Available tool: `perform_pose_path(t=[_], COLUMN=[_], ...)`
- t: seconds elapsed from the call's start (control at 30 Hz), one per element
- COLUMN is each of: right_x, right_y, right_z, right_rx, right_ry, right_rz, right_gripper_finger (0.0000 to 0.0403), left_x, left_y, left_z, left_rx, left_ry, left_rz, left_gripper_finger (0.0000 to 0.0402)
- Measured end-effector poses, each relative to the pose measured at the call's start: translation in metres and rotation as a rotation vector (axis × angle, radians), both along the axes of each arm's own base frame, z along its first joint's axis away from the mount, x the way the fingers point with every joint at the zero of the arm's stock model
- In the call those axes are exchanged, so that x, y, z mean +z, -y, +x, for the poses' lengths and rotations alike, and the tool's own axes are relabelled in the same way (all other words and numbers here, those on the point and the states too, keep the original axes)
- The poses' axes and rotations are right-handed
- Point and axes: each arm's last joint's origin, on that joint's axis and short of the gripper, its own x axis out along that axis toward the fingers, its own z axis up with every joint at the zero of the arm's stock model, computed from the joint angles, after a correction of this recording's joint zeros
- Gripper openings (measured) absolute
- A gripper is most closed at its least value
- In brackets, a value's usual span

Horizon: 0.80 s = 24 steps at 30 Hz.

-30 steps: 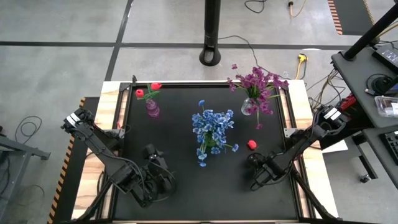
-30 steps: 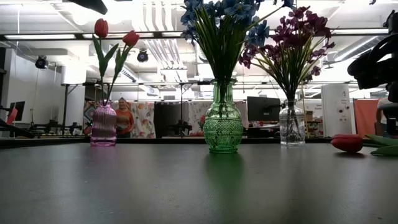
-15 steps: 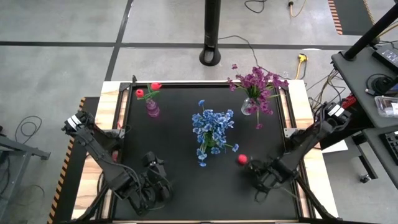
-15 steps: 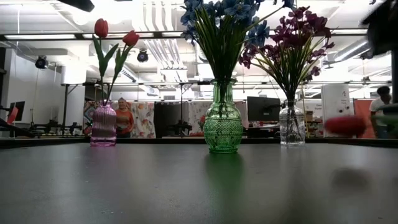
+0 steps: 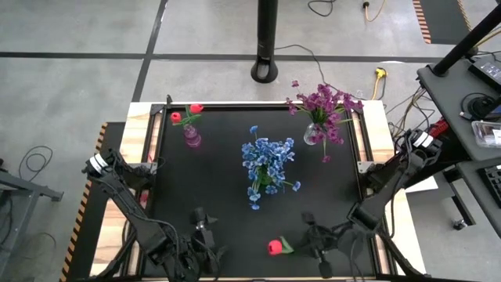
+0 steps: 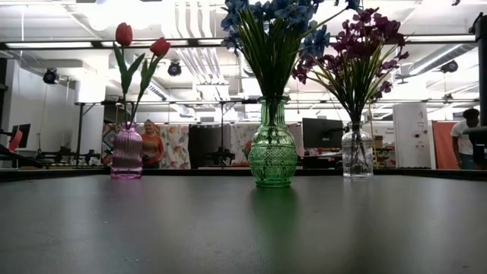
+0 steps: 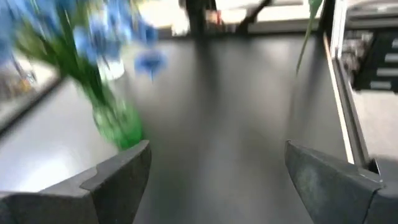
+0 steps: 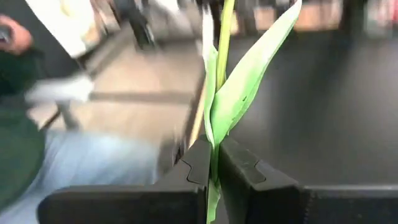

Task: Sort flowers into vase by color
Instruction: Put the pink tulip into the violet vase

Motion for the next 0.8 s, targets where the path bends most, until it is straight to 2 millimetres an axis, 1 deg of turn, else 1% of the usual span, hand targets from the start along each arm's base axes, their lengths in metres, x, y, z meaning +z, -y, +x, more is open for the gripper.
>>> perform_pose_path(t=[0.13,0.2,0.3,0.37,0.53,0.67,0.73,0.8], right_x=[0.011,0.013,0.018,0.021,0.023,0.028,0.031,0.032], right_y=[-0.001,0.001,0.003,0.003,-0.006,-0.011,-0.01,-0.008], right_z=[0.022,0.031,0.044,0.055,0.082,0.096,0.099,0.102], right_rx=[0.028,0.022,0.002,-0.011,-0.03,-0.047,-0.051,-0.058], right_ry=[0.274,0.375,0.474,0.498,0.524,0.543,0.542,0.536], right_rz=[-0.122,-0.187,-0.266,-0.308,-0.392,-0.404,-0.407,-0.405], right_gripper_finger=[0.0017,0.0017,0.0017,0.0017,0.0017,0.0017,0.0017,0.0017], left_x=[0.019,0.03,0.045,0.055,0.074,0.077,0.077,0.076], left_y=[0.009,0.014,0.021,0.023,0.025,0.027,0.028,0.027], left_z=[0.009,0.013,0.019,0.022,0.026,0.026,0.027,0.028], left_rx=[-0.028,-0.058,-0.105,-0.123,-0.135,-0.21,-0.241,-0.235], left_ry=[0.117,0.164,0.236,0.285,0.391,0.41,0.413,0.415], left_rz=[0.077,0.099,0.134,0.161,0.19,0.189,0.174,0.165], left_gripper_finger=[0.0348,0.0348,0.0348,0.0348,0.0341,0.032,0.031,0.0303])
